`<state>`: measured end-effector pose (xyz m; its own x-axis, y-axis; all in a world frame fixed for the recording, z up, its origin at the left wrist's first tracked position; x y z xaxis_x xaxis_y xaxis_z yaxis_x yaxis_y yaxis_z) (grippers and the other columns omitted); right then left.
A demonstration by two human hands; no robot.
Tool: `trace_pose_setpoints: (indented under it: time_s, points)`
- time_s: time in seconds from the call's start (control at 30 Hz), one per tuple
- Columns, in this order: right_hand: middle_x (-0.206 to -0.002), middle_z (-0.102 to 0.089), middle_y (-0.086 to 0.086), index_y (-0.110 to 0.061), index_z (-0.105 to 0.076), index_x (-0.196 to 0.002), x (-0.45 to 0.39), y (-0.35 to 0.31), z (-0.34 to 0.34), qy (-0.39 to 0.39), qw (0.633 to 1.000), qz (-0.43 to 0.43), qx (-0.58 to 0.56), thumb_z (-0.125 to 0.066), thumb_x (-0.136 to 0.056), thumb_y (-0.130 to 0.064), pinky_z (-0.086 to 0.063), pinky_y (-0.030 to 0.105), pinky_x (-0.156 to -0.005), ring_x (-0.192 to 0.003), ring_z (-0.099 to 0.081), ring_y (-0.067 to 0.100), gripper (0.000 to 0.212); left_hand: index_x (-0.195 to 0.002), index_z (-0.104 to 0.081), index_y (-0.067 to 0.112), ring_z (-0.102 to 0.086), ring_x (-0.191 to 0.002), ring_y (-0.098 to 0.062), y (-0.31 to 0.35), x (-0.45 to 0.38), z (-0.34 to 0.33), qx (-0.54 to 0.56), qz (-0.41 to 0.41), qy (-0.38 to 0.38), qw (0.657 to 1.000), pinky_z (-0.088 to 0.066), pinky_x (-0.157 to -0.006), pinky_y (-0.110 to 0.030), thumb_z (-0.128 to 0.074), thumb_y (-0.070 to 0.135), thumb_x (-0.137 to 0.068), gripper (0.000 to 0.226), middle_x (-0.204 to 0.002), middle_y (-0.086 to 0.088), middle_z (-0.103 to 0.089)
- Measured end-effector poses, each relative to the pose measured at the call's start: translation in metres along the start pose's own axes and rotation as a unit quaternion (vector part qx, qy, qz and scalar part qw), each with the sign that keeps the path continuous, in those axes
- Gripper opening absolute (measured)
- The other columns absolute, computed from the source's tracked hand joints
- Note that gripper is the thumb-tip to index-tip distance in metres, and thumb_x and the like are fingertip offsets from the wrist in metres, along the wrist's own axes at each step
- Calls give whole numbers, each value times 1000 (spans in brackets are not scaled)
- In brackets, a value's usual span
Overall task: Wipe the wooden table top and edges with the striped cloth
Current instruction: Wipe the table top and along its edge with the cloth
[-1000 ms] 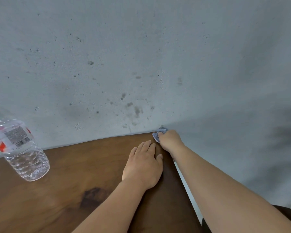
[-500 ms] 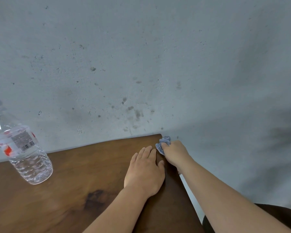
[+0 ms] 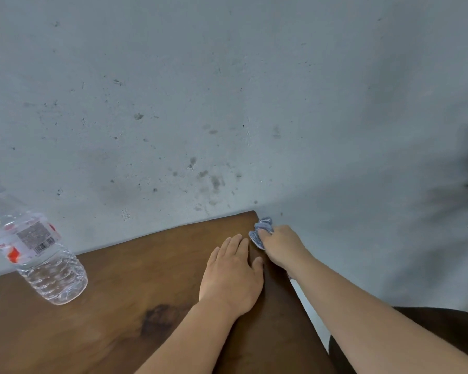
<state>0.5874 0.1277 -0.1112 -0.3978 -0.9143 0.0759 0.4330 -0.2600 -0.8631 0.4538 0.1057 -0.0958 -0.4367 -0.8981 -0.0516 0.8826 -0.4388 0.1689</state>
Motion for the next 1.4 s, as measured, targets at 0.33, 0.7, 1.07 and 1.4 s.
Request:
trace_pose_setpoints:
  time_s: [0.33,0.7,1.07,1.4]
  points:
    - [-78,-49,4,-5,-57,-108,-24,-15,-4,-8,1000,-22,7,-42,-103,-27,-30,23,-50,-79,-49,21,27,-154,-13,19,-1,-147,-9,2,0,-1,4,-1,17,1000,-4,-121,-32,-19,47,-101,59,-161,6,-7]
    - [-81,-55,4,-8,-63,-95,4,2,-1,-11,1000,12,8,-43,-102,-32,-30,20,-50,-80,-52,20,32,-154,-10,21,2,-147,-8,3,11,1,2,-7,5,1000,-1,-121,-32,-21,49,-100,62,-161,7,-4]
    - [-70,-44,0,-7,-55,-99,-23,-13,-3,-14,999,-29,6,-44,-101,-27,-29,23,-48,-59,-41,11,22,-154,-13,19,-1,-147,-8,5,11,0,2,-4,16,1000,-5,-121,-32,-20,47,-101,60,-161,7,-7]
    - [-94,-60,8,-5,-63,-106,17,5,2,-1,1000,7,4,-44,-102,-34,-36,26,-58,-83,-55,21,35,-154,-8,20,3,-147,-9,6,18,2,0,-10,-6,1000,-1,-121,-31,-20,48,-101,61,-161,6,-3]
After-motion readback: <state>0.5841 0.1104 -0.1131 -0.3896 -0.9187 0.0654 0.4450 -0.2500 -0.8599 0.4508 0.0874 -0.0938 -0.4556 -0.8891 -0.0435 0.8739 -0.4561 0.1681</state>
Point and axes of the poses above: each hand's wrist, its own x-axis away from the middle knuckle, its own z-axis out of the back of the hand, y = z × x, the point moved 4 cm from there along -x, towards the middle knuckle
